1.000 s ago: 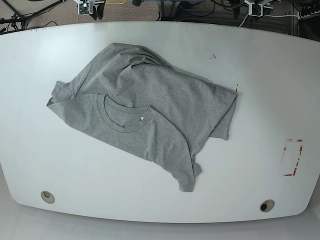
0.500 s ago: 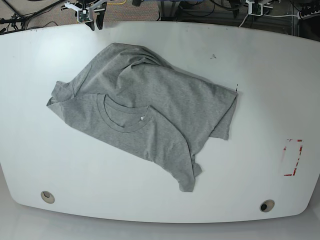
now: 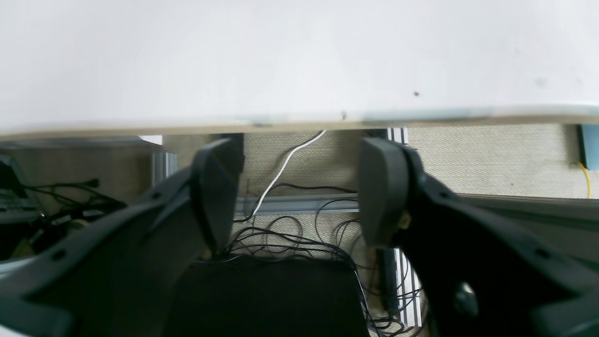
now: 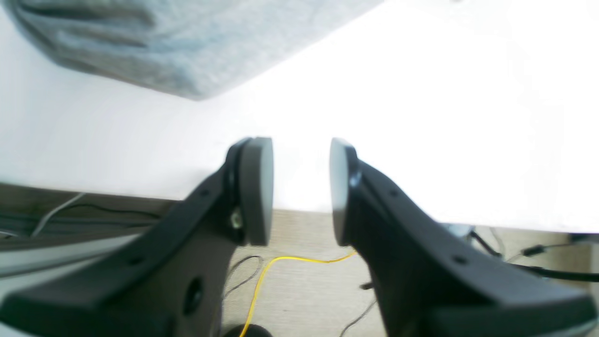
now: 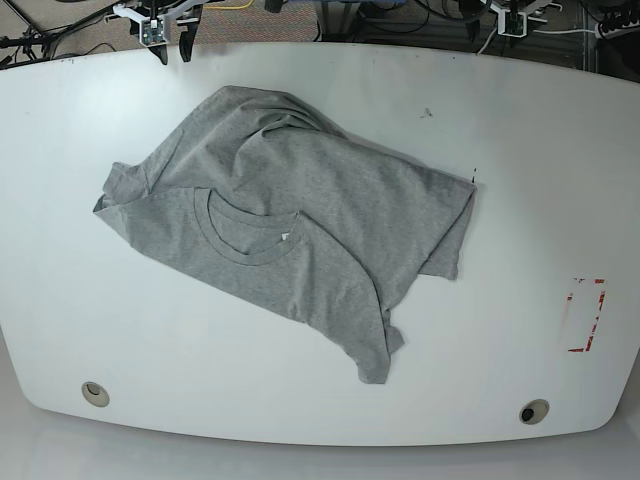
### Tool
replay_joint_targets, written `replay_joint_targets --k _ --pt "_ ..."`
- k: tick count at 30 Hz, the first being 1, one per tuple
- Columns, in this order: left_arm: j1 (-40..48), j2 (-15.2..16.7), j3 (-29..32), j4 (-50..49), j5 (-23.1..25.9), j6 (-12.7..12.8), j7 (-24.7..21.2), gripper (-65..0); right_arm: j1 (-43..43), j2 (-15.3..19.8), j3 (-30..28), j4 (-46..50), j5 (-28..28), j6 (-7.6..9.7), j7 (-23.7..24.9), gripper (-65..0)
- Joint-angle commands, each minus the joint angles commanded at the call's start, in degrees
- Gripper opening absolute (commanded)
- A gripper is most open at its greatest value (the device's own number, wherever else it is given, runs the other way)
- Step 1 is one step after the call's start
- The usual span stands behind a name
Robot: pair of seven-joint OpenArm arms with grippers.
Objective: Fold the T-shirt properly
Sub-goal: 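Lower both grippers toward the grey T-shirt, right gripper over its shoulder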
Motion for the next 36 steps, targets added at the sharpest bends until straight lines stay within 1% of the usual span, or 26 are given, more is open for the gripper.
replay_joint_targets --k 7,11,13,17,23,25,36 --pt "-1.47 -0.14 0.69 0.14 -0.15 -0.08 -0.24 -27.2 4.13 0.0 0.6 -0.39 0.33 0.29 -0.63 -37.2" --pt "-2.8 -0.2 0.91 0.52 -0.12 -0.14 -0.13 -26.9 7.08 0.0 0.28 -0.73 0.28 0.55 -1.74 -34.7" --pt "-4.97 -0.35 0.64 1.41 -0.53 -0.03 -0.32 -25.9 9.95 0.0 -0.98 -0.95 0.03 0.94 -3.35 -31.7" --pt "-7.19 -0.84 0.9 2.33 -0.79 -0.06 -0.25 -24.8 13.03 0.0 -1.95 -0.98 0.11 1.4 -6.39 -30.1" --pt "-10.77 -1.65 1.02 3.7 -1.64 -0.03 0.99 -19.7 18.05 0.29 -3.85 -1.14 0.22 2.02 -11.86 -29.9" --pt "-12.67 -1.85 0.36 3.78 -2.26 0.05 1.48 -15.5 22.45 2.11 -4.42 -1.8 0.43 3.15 -15.92 -29.3" --pt "-15.21 -1.91 -0.8 2.17 -1.22 0.11 0.99 -11.4 27.45 3.53 -3.99 -3.08 0.36 3.31 -18.75 -28.3"
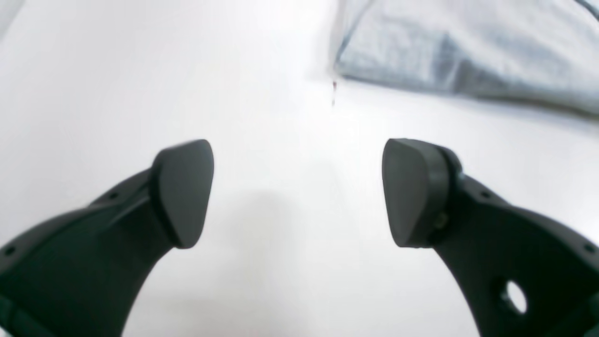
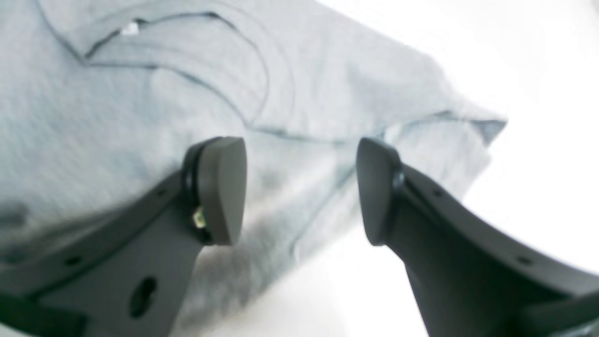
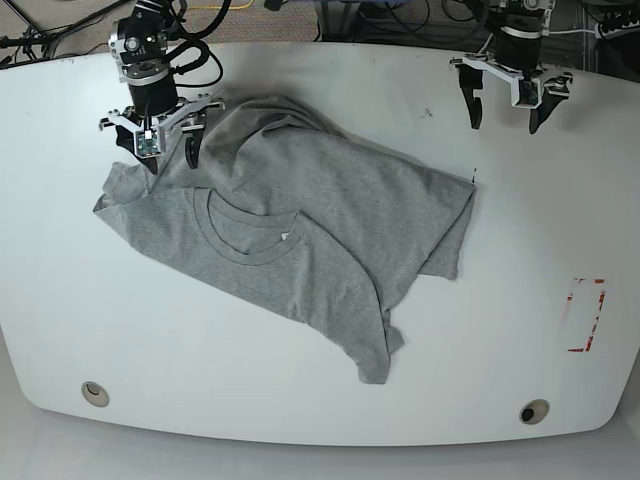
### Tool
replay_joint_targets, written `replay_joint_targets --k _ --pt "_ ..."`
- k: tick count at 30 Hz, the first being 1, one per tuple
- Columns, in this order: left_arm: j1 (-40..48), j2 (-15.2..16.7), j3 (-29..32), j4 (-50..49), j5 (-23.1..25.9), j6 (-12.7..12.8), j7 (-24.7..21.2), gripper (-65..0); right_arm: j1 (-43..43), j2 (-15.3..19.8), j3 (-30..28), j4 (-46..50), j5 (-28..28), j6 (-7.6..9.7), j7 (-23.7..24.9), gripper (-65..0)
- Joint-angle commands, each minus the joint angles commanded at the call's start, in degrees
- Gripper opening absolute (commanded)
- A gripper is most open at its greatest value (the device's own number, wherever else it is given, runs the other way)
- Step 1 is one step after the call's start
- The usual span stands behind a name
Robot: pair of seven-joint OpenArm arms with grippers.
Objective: Fold the T-shirt properly
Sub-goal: 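Lower both grippers toward the grey T-shirt, right gripper over its shoulder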
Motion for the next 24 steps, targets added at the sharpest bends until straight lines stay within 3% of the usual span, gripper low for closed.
replay_joint_targets --k 13,24 --pt "-5.88 0.99 -1.86 0.34 0.0 -0.03 2.63 -14.3 8.25 2.42 -0.27 -4.26 -0.24 1.06 -6.07 -26.8" --pt "-7.08 0.56 -3.01 -0.27 0.27 -0.19 2.07 -15.1 12.44 6.43 0.47 -5.82 -0.39 -0.44 -12.54 -24.9"
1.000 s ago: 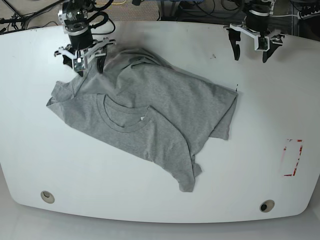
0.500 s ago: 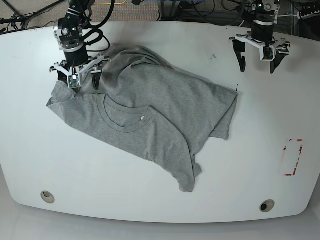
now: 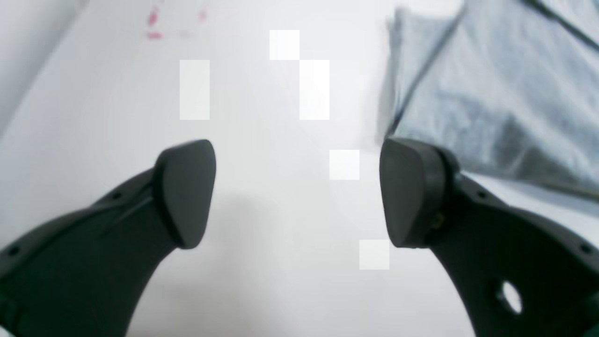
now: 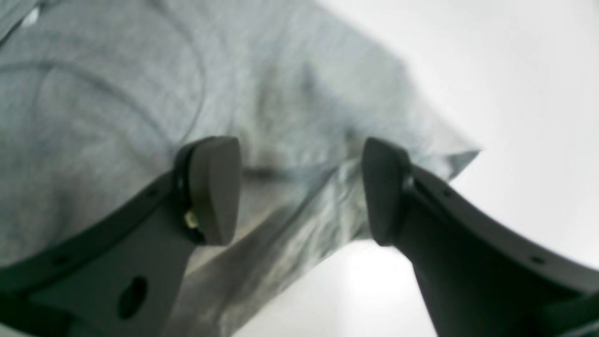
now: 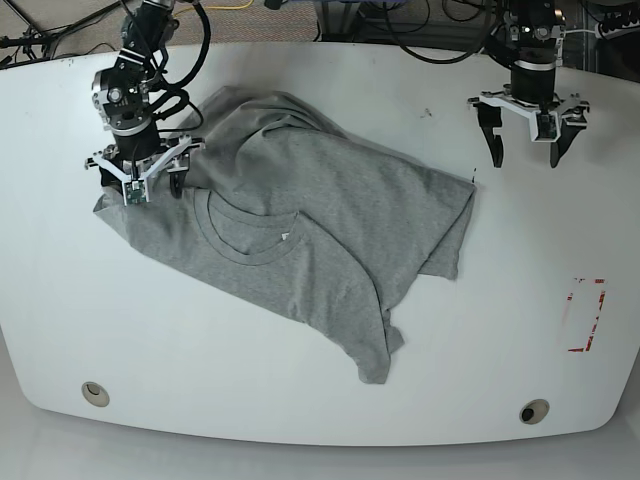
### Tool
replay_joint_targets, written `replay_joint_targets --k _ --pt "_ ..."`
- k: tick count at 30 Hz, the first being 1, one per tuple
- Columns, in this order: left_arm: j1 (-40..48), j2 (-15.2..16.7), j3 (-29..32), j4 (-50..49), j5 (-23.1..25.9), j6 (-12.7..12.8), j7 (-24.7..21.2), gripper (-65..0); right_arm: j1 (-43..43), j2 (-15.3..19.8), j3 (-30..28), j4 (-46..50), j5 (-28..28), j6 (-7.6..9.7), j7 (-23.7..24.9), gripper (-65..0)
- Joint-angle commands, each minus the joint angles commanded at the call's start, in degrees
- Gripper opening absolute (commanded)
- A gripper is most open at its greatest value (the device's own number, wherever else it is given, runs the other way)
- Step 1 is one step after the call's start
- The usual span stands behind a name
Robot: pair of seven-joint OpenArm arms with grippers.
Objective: Fold the T-shirt properly
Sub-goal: 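Lower both grippers toward the grey T-shirt, right gripper over its shoulder, then grasp the T-shirt shoulder fabric with the right gripper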
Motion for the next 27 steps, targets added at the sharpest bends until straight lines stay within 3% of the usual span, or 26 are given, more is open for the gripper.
replay_joint_targets --k 3,15,27 --pt "0.61 -0.02 0.35 -0.51 0.25 -0.56 -1.03 -14.5 1.59 0.78 -0.22 0.17 -0.12 0.53 -4.23 -24.2" --pt "0.61 0.15 1.07 -0.33 0.29 -1.39 -0.88 -14.2 3.97 0.2 -1.79 -0.62 -0.07 2.46 -9.51 -24.6" --pt "-0.45 0.26 2.31 -0.63 0.36 -2.75 -2.44 -13.6 6.97 1.6 1.49 -10.84 -0.32 3.63 -6.35 -25.7"
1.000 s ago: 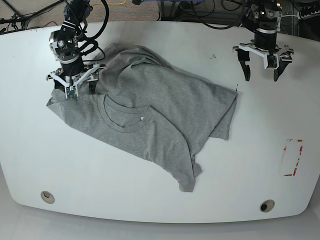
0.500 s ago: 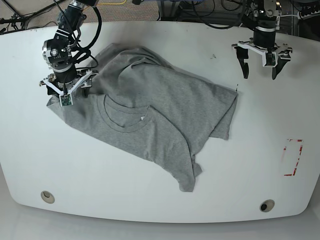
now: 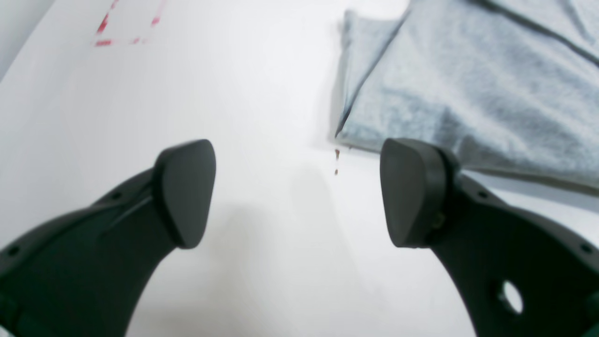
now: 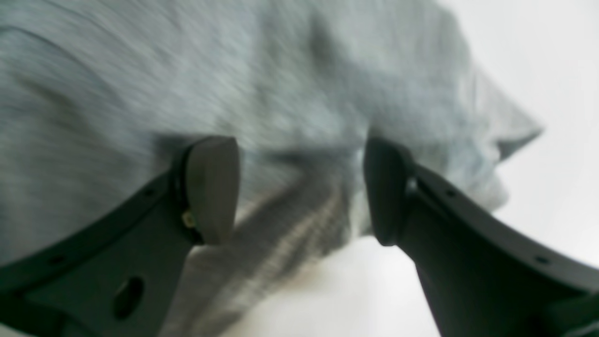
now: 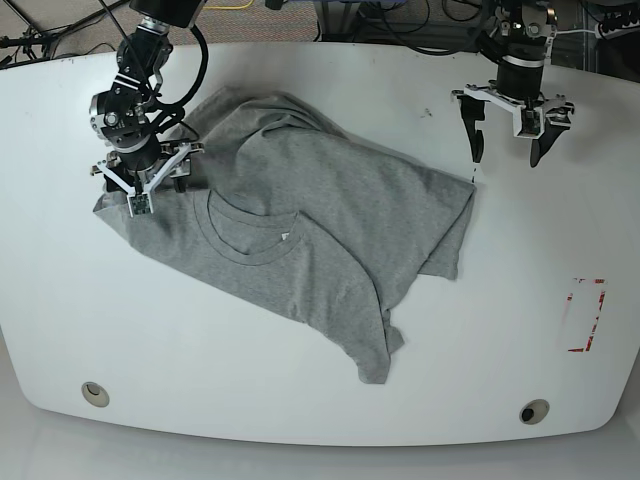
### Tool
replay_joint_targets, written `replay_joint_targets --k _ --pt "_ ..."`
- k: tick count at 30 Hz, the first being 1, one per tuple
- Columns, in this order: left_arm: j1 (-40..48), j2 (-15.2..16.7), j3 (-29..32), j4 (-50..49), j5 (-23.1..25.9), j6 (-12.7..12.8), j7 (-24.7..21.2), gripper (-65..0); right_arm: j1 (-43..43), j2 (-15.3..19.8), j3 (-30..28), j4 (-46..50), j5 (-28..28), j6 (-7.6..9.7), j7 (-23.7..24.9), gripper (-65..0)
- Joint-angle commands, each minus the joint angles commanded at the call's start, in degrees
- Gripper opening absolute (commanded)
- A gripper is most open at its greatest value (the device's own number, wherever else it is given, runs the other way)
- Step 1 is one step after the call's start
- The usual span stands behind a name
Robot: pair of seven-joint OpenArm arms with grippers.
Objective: Fold the T-shirt properly
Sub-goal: 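Grasp the T-shirt shoulder fabric with the right gripper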
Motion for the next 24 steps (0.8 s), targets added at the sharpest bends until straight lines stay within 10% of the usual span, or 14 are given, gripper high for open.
replay_joint_targets --k 24 --pt "0.11 -0.39 -1.44 0.74 0.39 1.46 0.17 -12.9 8.36 1.63 1.95 -19.76 0.4 -1.7 9.18 -24.3"
